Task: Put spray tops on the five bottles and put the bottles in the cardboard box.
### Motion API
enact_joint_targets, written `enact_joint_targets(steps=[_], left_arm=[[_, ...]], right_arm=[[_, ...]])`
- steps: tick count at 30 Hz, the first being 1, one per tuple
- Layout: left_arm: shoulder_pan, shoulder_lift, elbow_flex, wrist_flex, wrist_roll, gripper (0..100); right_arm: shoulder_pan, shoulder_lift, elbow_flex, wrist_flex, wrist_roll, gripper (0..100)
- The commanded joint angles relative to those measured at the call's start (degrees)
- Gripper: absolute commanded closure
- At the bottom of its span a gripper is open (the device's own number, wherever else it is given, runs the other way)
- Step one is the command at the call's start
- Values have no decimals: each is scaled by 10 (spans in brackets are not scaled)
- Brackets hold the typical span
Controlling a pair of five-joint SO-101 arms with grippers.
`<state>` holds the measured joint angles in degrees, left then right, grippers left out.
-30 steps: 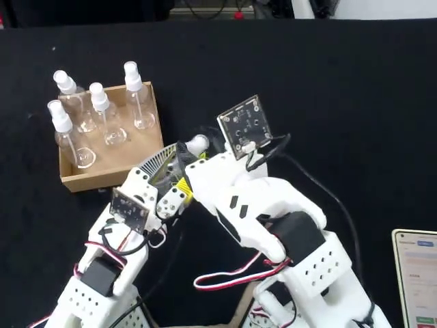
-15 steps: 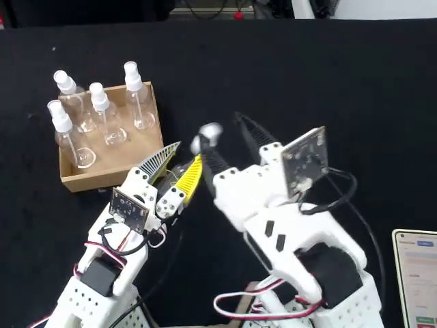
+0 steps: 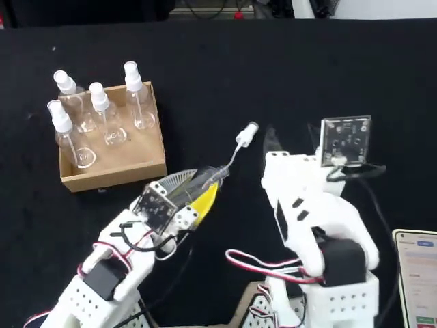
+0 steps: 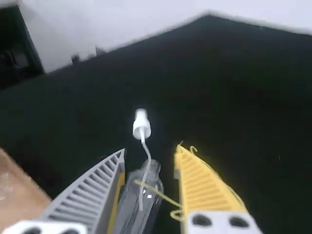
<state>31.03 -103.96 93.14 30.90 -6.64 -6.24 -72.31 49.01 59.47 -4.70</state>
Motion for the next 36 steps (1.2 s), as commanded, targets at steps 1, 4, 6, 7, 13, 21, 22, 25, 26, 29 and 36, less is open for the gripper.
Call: enact_joint_targets(steps=[1,4,6,7,13,21,22,25,26,29,36], left_arm=[[-24,-5,-146,174,-36,746],[-40,4,-191,230,-59,748],[-44,40,-204,242,-86,752],[-44,69,-208,242,-98,752],[-42,321,-323,245,-126,752],[-12,619,-524,268,-135,747],[-7,648,-542,268,-148,747],[0,733,-589,269,-172,747],[5,760,-605,273,-177,746],[7,837,-655,292,-200,746],[-6,994,-756,296,-212,750]], right_arm=[[14,-6,34,-32,-12,780],[14,-6,68,-61,-53,780],[14,-7,87,-75,-62,780],[14,-7,95,-80,-61,780],[62,-7,145,-120,-64,783],[189,-7,223,-205,-64,831],[199,-7,225,-207,-64,828],[214,-7,226,-207,-64,828],[214,-7,226,-207,-64,828],[214,-7,226,-205,-64,828],[212,-7,226,-205,-64,828]])
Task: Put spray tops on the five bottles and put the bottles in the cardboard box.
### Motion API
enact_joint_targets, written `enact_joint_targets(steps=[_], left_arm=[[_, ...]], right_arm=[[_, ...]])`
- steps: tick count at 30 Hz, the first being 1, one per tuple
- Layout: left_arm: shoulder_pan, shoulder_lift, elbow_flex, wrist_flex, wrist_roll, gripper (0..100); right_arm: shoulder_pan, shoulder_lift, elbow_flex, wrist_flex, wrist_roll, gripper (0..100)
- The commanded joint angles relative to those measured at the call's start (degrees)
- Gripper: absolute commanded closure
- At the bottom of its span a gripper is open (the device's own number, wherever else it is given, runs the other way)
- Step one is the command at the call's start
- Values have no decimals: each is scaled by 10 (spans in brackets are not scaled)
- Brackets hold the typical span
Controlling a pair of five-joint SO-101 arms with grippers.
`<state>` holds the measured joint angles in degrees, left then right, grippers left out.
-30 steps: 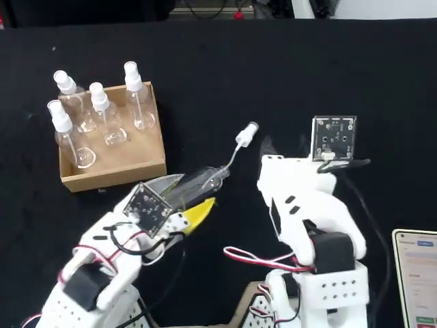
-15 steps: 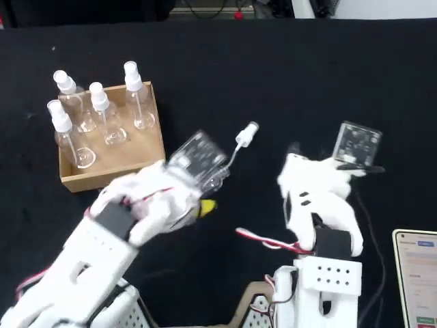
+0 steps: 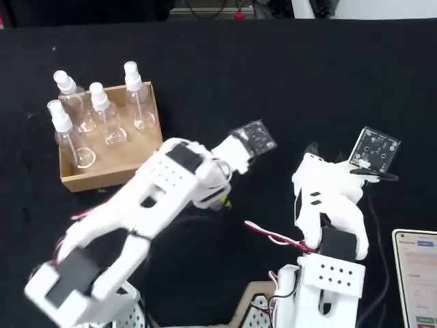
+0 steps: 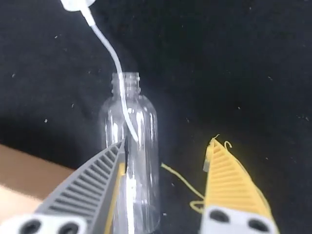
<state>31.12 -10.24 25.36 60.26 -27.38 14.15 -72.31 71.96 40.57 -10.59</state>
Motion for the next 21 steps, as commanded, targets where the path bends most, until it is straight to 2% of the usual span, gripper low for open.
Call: enact_joint_targets(steps=[1,11,21], left_arm=[[-9,74,-90,3,-4,751],[-52,130,-116,-2,-38,751],[-55,130,-116,2,-67,751]], right_arm=[[8,-7,-3,-16,-5,828],[9,-7,-3,-16,-5,828],[8,-7,-3,-15,-5,828]])
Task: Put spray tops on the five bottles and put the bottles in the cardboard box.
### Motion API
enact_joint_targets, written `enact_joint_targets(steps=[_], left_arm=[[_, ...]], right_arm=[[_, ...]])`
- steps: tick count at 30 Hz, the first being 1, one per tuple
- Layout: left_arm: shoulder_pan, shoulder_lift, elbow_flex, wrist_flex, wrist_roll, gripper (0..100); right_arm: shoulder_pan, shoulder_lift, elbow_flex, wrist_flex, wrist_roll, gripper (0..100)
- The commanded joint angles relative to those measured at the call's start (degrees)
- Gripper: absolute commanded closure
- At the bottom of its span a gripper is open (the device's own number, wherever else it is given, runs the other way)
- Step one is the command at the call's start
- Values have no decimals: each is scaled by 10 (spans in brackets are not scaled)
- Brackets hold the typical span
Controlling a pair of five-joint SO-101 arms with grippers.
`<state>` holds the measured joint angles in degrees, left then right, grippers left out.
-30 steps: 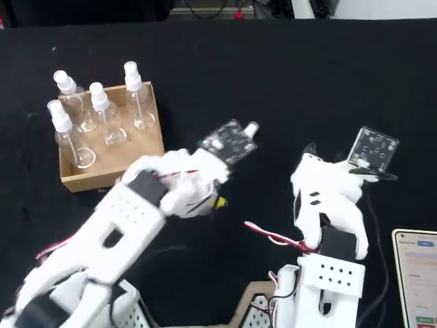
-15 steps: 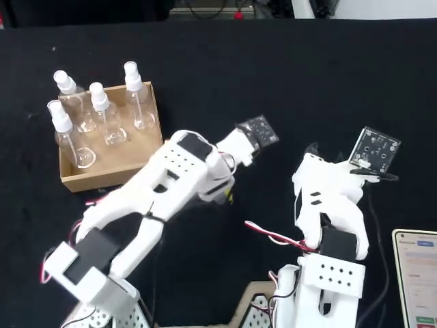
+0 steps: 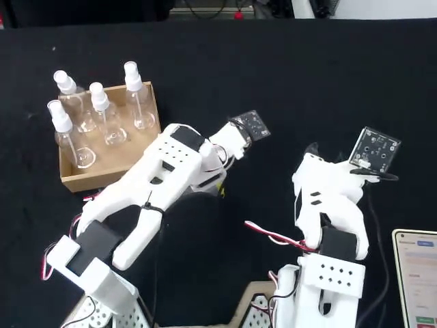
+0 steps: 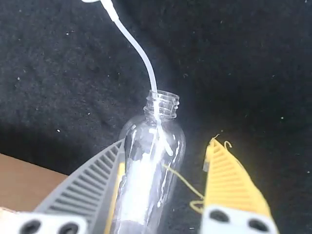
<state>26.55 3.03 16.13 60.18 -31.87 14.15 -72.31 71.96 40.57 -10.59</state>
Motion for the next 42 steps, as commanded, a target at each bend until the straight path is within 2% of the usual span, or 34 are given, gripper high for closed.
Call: enact_joint_targets(steps=[1,11,20,27,36,42], left_arm=[[-10,-3,-22,4,-29,751],[-15,-8,-29,4,-56,745],[-18,-2,-87,89,-69,704],[-20,19,-67,87,-109,705],[-36,60,-81,86,-110,705],[-39,60,-39,38,-111,705]], right_arm=[[8,-7,-3,-15,-5,828],[8,-7,-3,-15,-5,828],[7,-7,-3,-15,-5,828],[8,-7,-3,-15,-5,828],[7,-8,-3,-15,-4,828],[8,-8,-3,-15,-4,828]])
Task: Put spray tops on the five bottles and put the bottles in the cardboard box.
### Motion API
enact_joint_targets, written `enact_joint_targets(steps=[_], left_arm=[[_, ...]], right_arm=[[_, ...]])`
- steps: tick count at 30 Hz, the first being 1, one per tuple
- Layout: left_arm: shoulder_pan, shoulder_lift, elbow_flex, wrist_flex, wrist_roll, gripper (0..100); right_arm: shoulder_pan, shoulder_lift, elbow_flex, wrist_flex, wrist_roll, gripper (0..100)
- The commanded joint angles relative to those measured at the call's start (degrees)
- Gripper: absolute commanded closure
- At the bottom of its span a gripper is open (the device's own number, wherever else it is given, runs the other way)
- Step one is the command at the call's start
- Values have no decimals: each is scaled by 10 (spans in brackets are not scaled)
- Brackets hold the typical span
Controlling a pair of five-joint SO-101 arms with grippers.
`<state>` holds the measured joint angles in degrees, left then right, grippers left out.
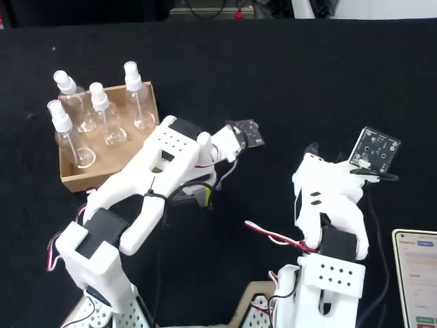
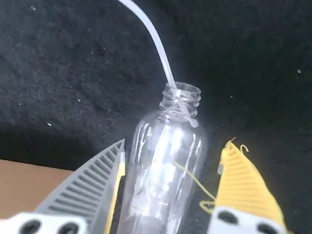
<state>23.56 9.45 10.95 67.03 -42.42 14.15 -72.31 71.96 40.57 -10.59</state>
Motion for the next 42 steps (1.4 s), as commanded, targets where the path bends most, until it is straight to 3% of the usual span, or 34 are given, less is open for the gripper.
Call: enact_joint_targets(steps=[1,12,22,27,35,42], left_arm=[[-9,-4,22,-39,-6,705],[-10,-4,46,-54,-30,707],[0,-11,47,-49,-25,827],[51,-12,10,33,-21,830],[46,-71,15,62,74,830],[43,-234,183,-27,175,830]], right_arm=[[8,-8,-3,-15,-4,828],[7,-8,-3,-15,-4,828],[8,-8,-3,-15,-4,828],[10,-10,-3,-15,-5,828],[10,-7,-6,-15,-5,828],[10,-6,-15,-5,-6,828]])
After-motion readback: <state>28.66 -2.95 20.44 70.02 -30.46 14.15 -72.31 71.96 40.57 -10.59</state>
